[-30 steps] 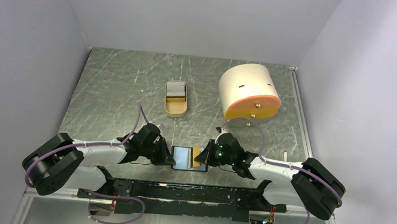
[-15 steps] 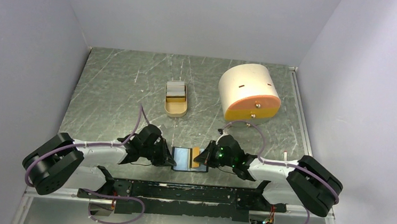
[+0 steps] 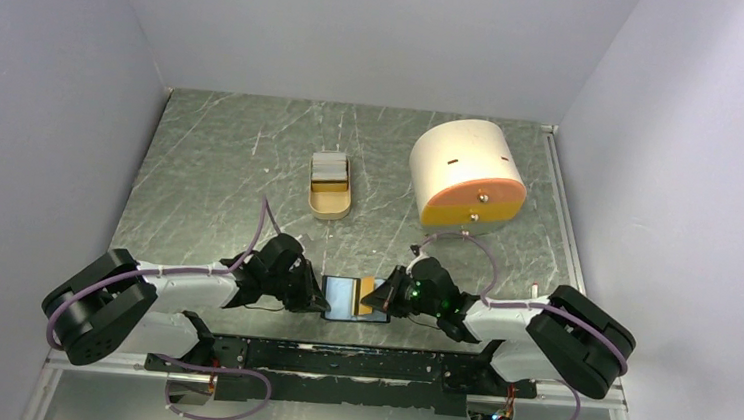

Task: Put the credit cards into the card holder
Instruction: Insert the credit card into the card holder.

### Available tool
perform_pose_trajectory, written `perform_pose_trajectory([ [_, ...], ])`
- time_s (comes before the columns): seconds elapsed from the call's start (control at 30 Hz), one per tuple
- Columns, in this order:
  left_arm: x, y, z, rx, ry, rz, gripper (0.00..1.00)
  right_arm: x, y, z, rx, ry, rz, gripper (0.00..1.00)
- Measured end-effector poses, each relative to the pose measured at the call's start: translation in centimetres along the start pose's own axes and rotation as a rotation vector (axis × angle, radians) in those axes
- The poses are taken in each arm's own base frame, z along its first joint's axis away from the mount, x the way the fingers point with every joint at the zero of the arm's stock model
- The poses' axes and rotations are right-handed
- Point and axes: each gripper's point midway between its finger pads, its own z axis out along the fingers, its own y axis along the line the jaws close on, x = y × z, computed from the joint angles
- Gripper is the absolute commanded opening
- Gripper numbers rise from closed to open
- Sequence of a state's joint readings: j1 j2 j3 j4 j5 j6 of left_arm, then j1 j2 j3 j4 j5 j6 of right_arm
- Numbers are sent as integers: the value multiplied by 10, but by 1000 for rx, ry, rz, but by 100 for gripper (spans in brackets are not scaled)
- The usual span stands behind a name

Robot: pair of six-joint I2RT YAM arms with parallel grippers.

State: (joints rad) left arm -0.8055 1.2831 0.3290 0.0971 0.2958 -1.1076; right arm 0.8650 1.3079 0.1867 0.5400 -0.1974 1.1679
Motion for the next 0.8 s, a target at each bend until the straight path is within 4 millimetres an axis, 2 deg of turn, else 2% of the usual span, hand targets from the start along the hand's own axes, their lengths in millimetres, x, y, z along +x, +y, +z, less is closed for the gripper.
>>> perform_pose_trajectory([
  [0.27,2,-1,0,2,5,0,26,0,8,-3,-27,-4,-11,2],
  [0.4,2,-3,0,4,6,3,28,0,5,-5,-12,-6,-29,2],
  [0.8,4,-2,-1,-5,10,3,20,5,-1,1,-6,26,-70,2],
])
